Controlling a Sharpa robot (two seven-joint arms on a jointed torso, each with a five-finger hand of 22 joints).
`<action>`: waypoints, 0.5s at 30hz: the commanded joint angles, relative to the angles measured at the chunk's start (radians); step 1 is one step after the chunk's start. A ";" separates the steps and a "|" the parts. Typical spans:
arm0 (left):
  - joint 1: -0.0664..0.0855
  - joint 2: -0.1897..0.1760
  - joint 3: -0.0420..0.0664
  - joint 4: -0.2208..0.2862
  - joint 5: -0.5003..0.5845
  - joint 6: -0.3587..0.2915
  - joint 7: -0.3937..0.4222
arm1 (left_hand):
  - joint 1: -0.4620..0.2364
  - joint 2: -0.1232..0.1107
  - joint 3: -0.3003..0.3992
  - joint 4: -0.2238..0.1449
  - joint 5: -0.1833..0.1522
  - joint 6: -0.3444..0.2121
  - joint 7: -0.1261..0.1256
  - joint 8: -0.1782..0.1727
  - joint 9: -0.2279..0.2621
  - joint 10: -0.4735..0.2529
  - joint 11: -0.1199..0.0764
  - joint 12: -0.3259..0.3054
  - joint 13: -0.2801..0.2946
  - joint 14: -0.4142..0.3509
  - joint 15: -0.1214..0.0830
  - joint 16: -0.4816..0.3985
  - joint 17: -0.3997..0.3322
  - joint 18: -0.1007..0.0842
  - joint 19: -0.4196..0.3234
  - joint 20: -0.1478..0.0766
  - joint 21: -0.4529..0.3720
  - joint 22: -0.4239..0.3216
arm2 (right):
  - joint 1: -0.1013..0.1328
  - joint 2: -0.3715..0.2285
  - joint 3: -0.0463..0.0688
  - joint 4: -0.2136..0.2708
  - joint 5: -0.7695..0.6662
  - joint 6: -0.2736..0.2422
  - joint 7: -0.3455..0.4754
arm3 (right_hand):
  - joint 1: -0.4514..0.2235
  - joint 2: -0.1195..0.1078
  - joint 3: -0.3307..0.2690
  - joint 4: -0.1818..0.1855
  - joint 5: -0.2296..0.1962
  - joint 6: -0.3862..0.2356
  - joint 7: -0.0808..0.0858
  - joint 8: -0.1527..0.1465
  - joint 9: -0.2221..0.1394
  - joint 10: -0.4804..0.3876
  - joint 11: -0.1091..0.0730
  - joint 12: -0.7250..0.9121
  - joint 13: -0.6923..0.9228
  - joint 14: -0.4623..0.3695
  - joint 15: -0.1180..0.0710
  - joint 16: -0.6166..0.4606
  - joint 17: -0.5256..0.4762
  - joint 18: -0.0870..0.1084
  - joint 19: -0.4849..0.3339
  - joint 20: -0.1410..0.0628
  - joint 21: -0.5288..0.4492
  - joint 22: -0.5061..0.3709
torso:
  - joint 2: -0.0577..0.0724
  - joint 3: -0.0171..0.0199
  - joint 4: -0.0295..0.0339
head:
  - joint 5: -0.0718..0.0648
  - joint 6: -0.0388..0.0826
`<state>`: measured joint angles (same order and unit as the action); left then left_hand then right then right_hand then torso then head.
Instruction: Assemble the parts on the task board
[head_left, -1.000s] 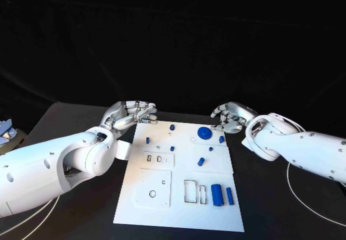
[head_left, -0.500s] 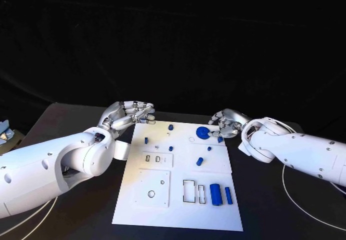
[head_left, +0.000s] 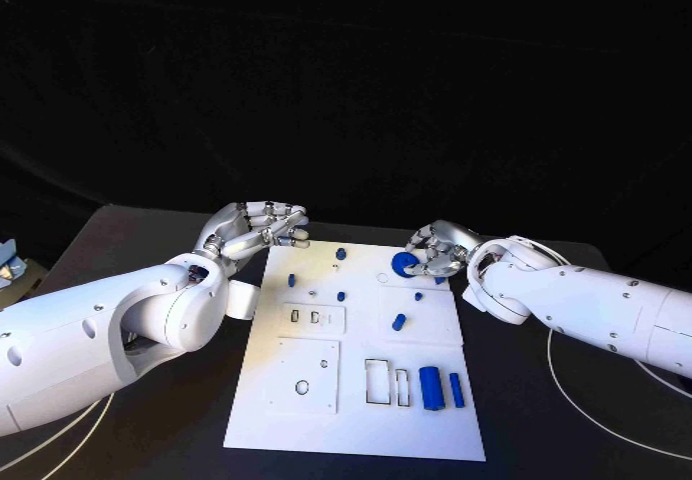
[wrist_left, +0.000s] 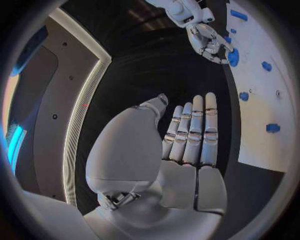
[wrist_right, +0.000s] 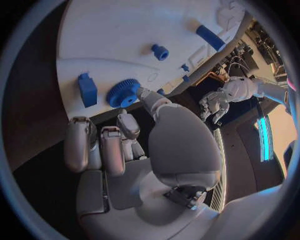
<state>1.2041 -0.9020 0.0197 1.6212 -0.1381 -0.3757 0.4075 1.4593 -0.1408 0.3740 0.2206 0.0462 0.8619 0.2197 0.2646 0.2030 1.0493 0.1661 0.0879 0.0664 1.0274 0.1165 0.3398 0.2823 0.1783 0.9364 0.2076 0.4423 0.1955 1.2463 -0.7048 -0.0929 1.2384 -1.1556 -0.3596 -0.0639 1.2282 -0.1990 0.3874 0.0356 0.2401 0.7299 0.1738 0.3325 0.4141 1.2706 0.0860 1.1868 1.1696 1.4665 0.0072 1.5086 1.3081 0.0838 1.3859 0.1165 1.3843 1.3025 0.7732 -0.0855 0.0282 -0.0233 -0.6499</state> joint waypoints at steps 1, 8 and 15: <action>0.001 0.003 0.000 0.001 -0.004 0.019 0.008 | -0.001 -0.009 0.007 -0.002 0.004 0.007 0.002 -0.006 -0.001 0.009 0.000 -0.007 0.000 -0.007 -0.002 -0.005 0.001 0.002 -0.007 0.003 0.004 0.002 | -0.002 0.007 -0.001 -0.008 -0.007 0.013 -0.007 | 0.006 0.003 -0.004 0.004 0.003 -0.008 0.000 0.004 0.001 0.006 0.001 0.005 0.001 0.063 0.005 0.006 0.045 -0.019 0.005 0.002 0.005 0.001 | 0.000 0.0006 -0.0010 | 0.001 -0.003; 0.001 0.005 0.000 -0.002 -0.005 0.020 0.007 | -0.001 -0.009 0.007 -0.002 0.004 0.007 0.002 -0.006 -0.001 0.009 0.000 -0.007 0.000 -0.007 -0.002 -0.005 0.001 0.002 -0.007 0.003 0.004 0.002 | -0.005 0.017 -0.001 -0.019 -0.013 0.023 -0.010 | 0.009 0.008 -0.002 0.006 0.002 -0.006 0.000 0.009 0.003 0.014 0.001 0.022 0.016 0.064 0.005 0.008 0.051 -0.019 0.008 0.002 0.007 0.005 | 0.000 0.0002 0.0000 | 0.000 -0.007; 0.001 0.005 0.000 -0.003 -0.005 0.020 0.008 | -0.001 -0.009 0.007 -0.002 0.004 0.007 0.002 -0.006 -0.001 0.009 0.000 -0.007 0.000 -0.007 -0.002 -0.005 0.001 0.002 -0.007 0.003 0.004 0.002 | -0.010 0.017 -0.001 -0.023 -0.022 0.028 -0.012 | 0.016 0.013 0.003 0.004 0.006 0.001 0.000 0.017 0.006 0.018 0.000 0.037 0.030 0.065 0.005 0.011 0.057 -0.020 0.011 0.003 0.010 0.011 | 0.000 0.0010 -0.0024 | 0.000 -0.011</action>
<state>1.2041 -0.8987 0.0196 1.6168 -0.1384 -0.3737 0.4072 1.4593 -0.1408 0.3740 0.2206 0.0462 0.8619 0.2197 0.2647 0.2030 1.0493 0.1661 0.0879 0.0664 1.0274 0.1165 0.3398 0.2821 0.1783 0.9364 0.2076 0.4423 0.1955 1.2413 -0.6873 -0.0918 1.2164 -1.1596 -0.3566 -0.0684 1.2362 -0.1909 0.3874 0.0355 0.2422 0.7298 0.1737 0.3440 0.4191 1.2832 0.0872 1.2213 1.1985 1.4665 0.0072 1.5144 1.3079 0.0840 1.3895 0.1201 1.3912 1.3081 0.7735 -0.0848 0.0267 -0.0228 -0.6599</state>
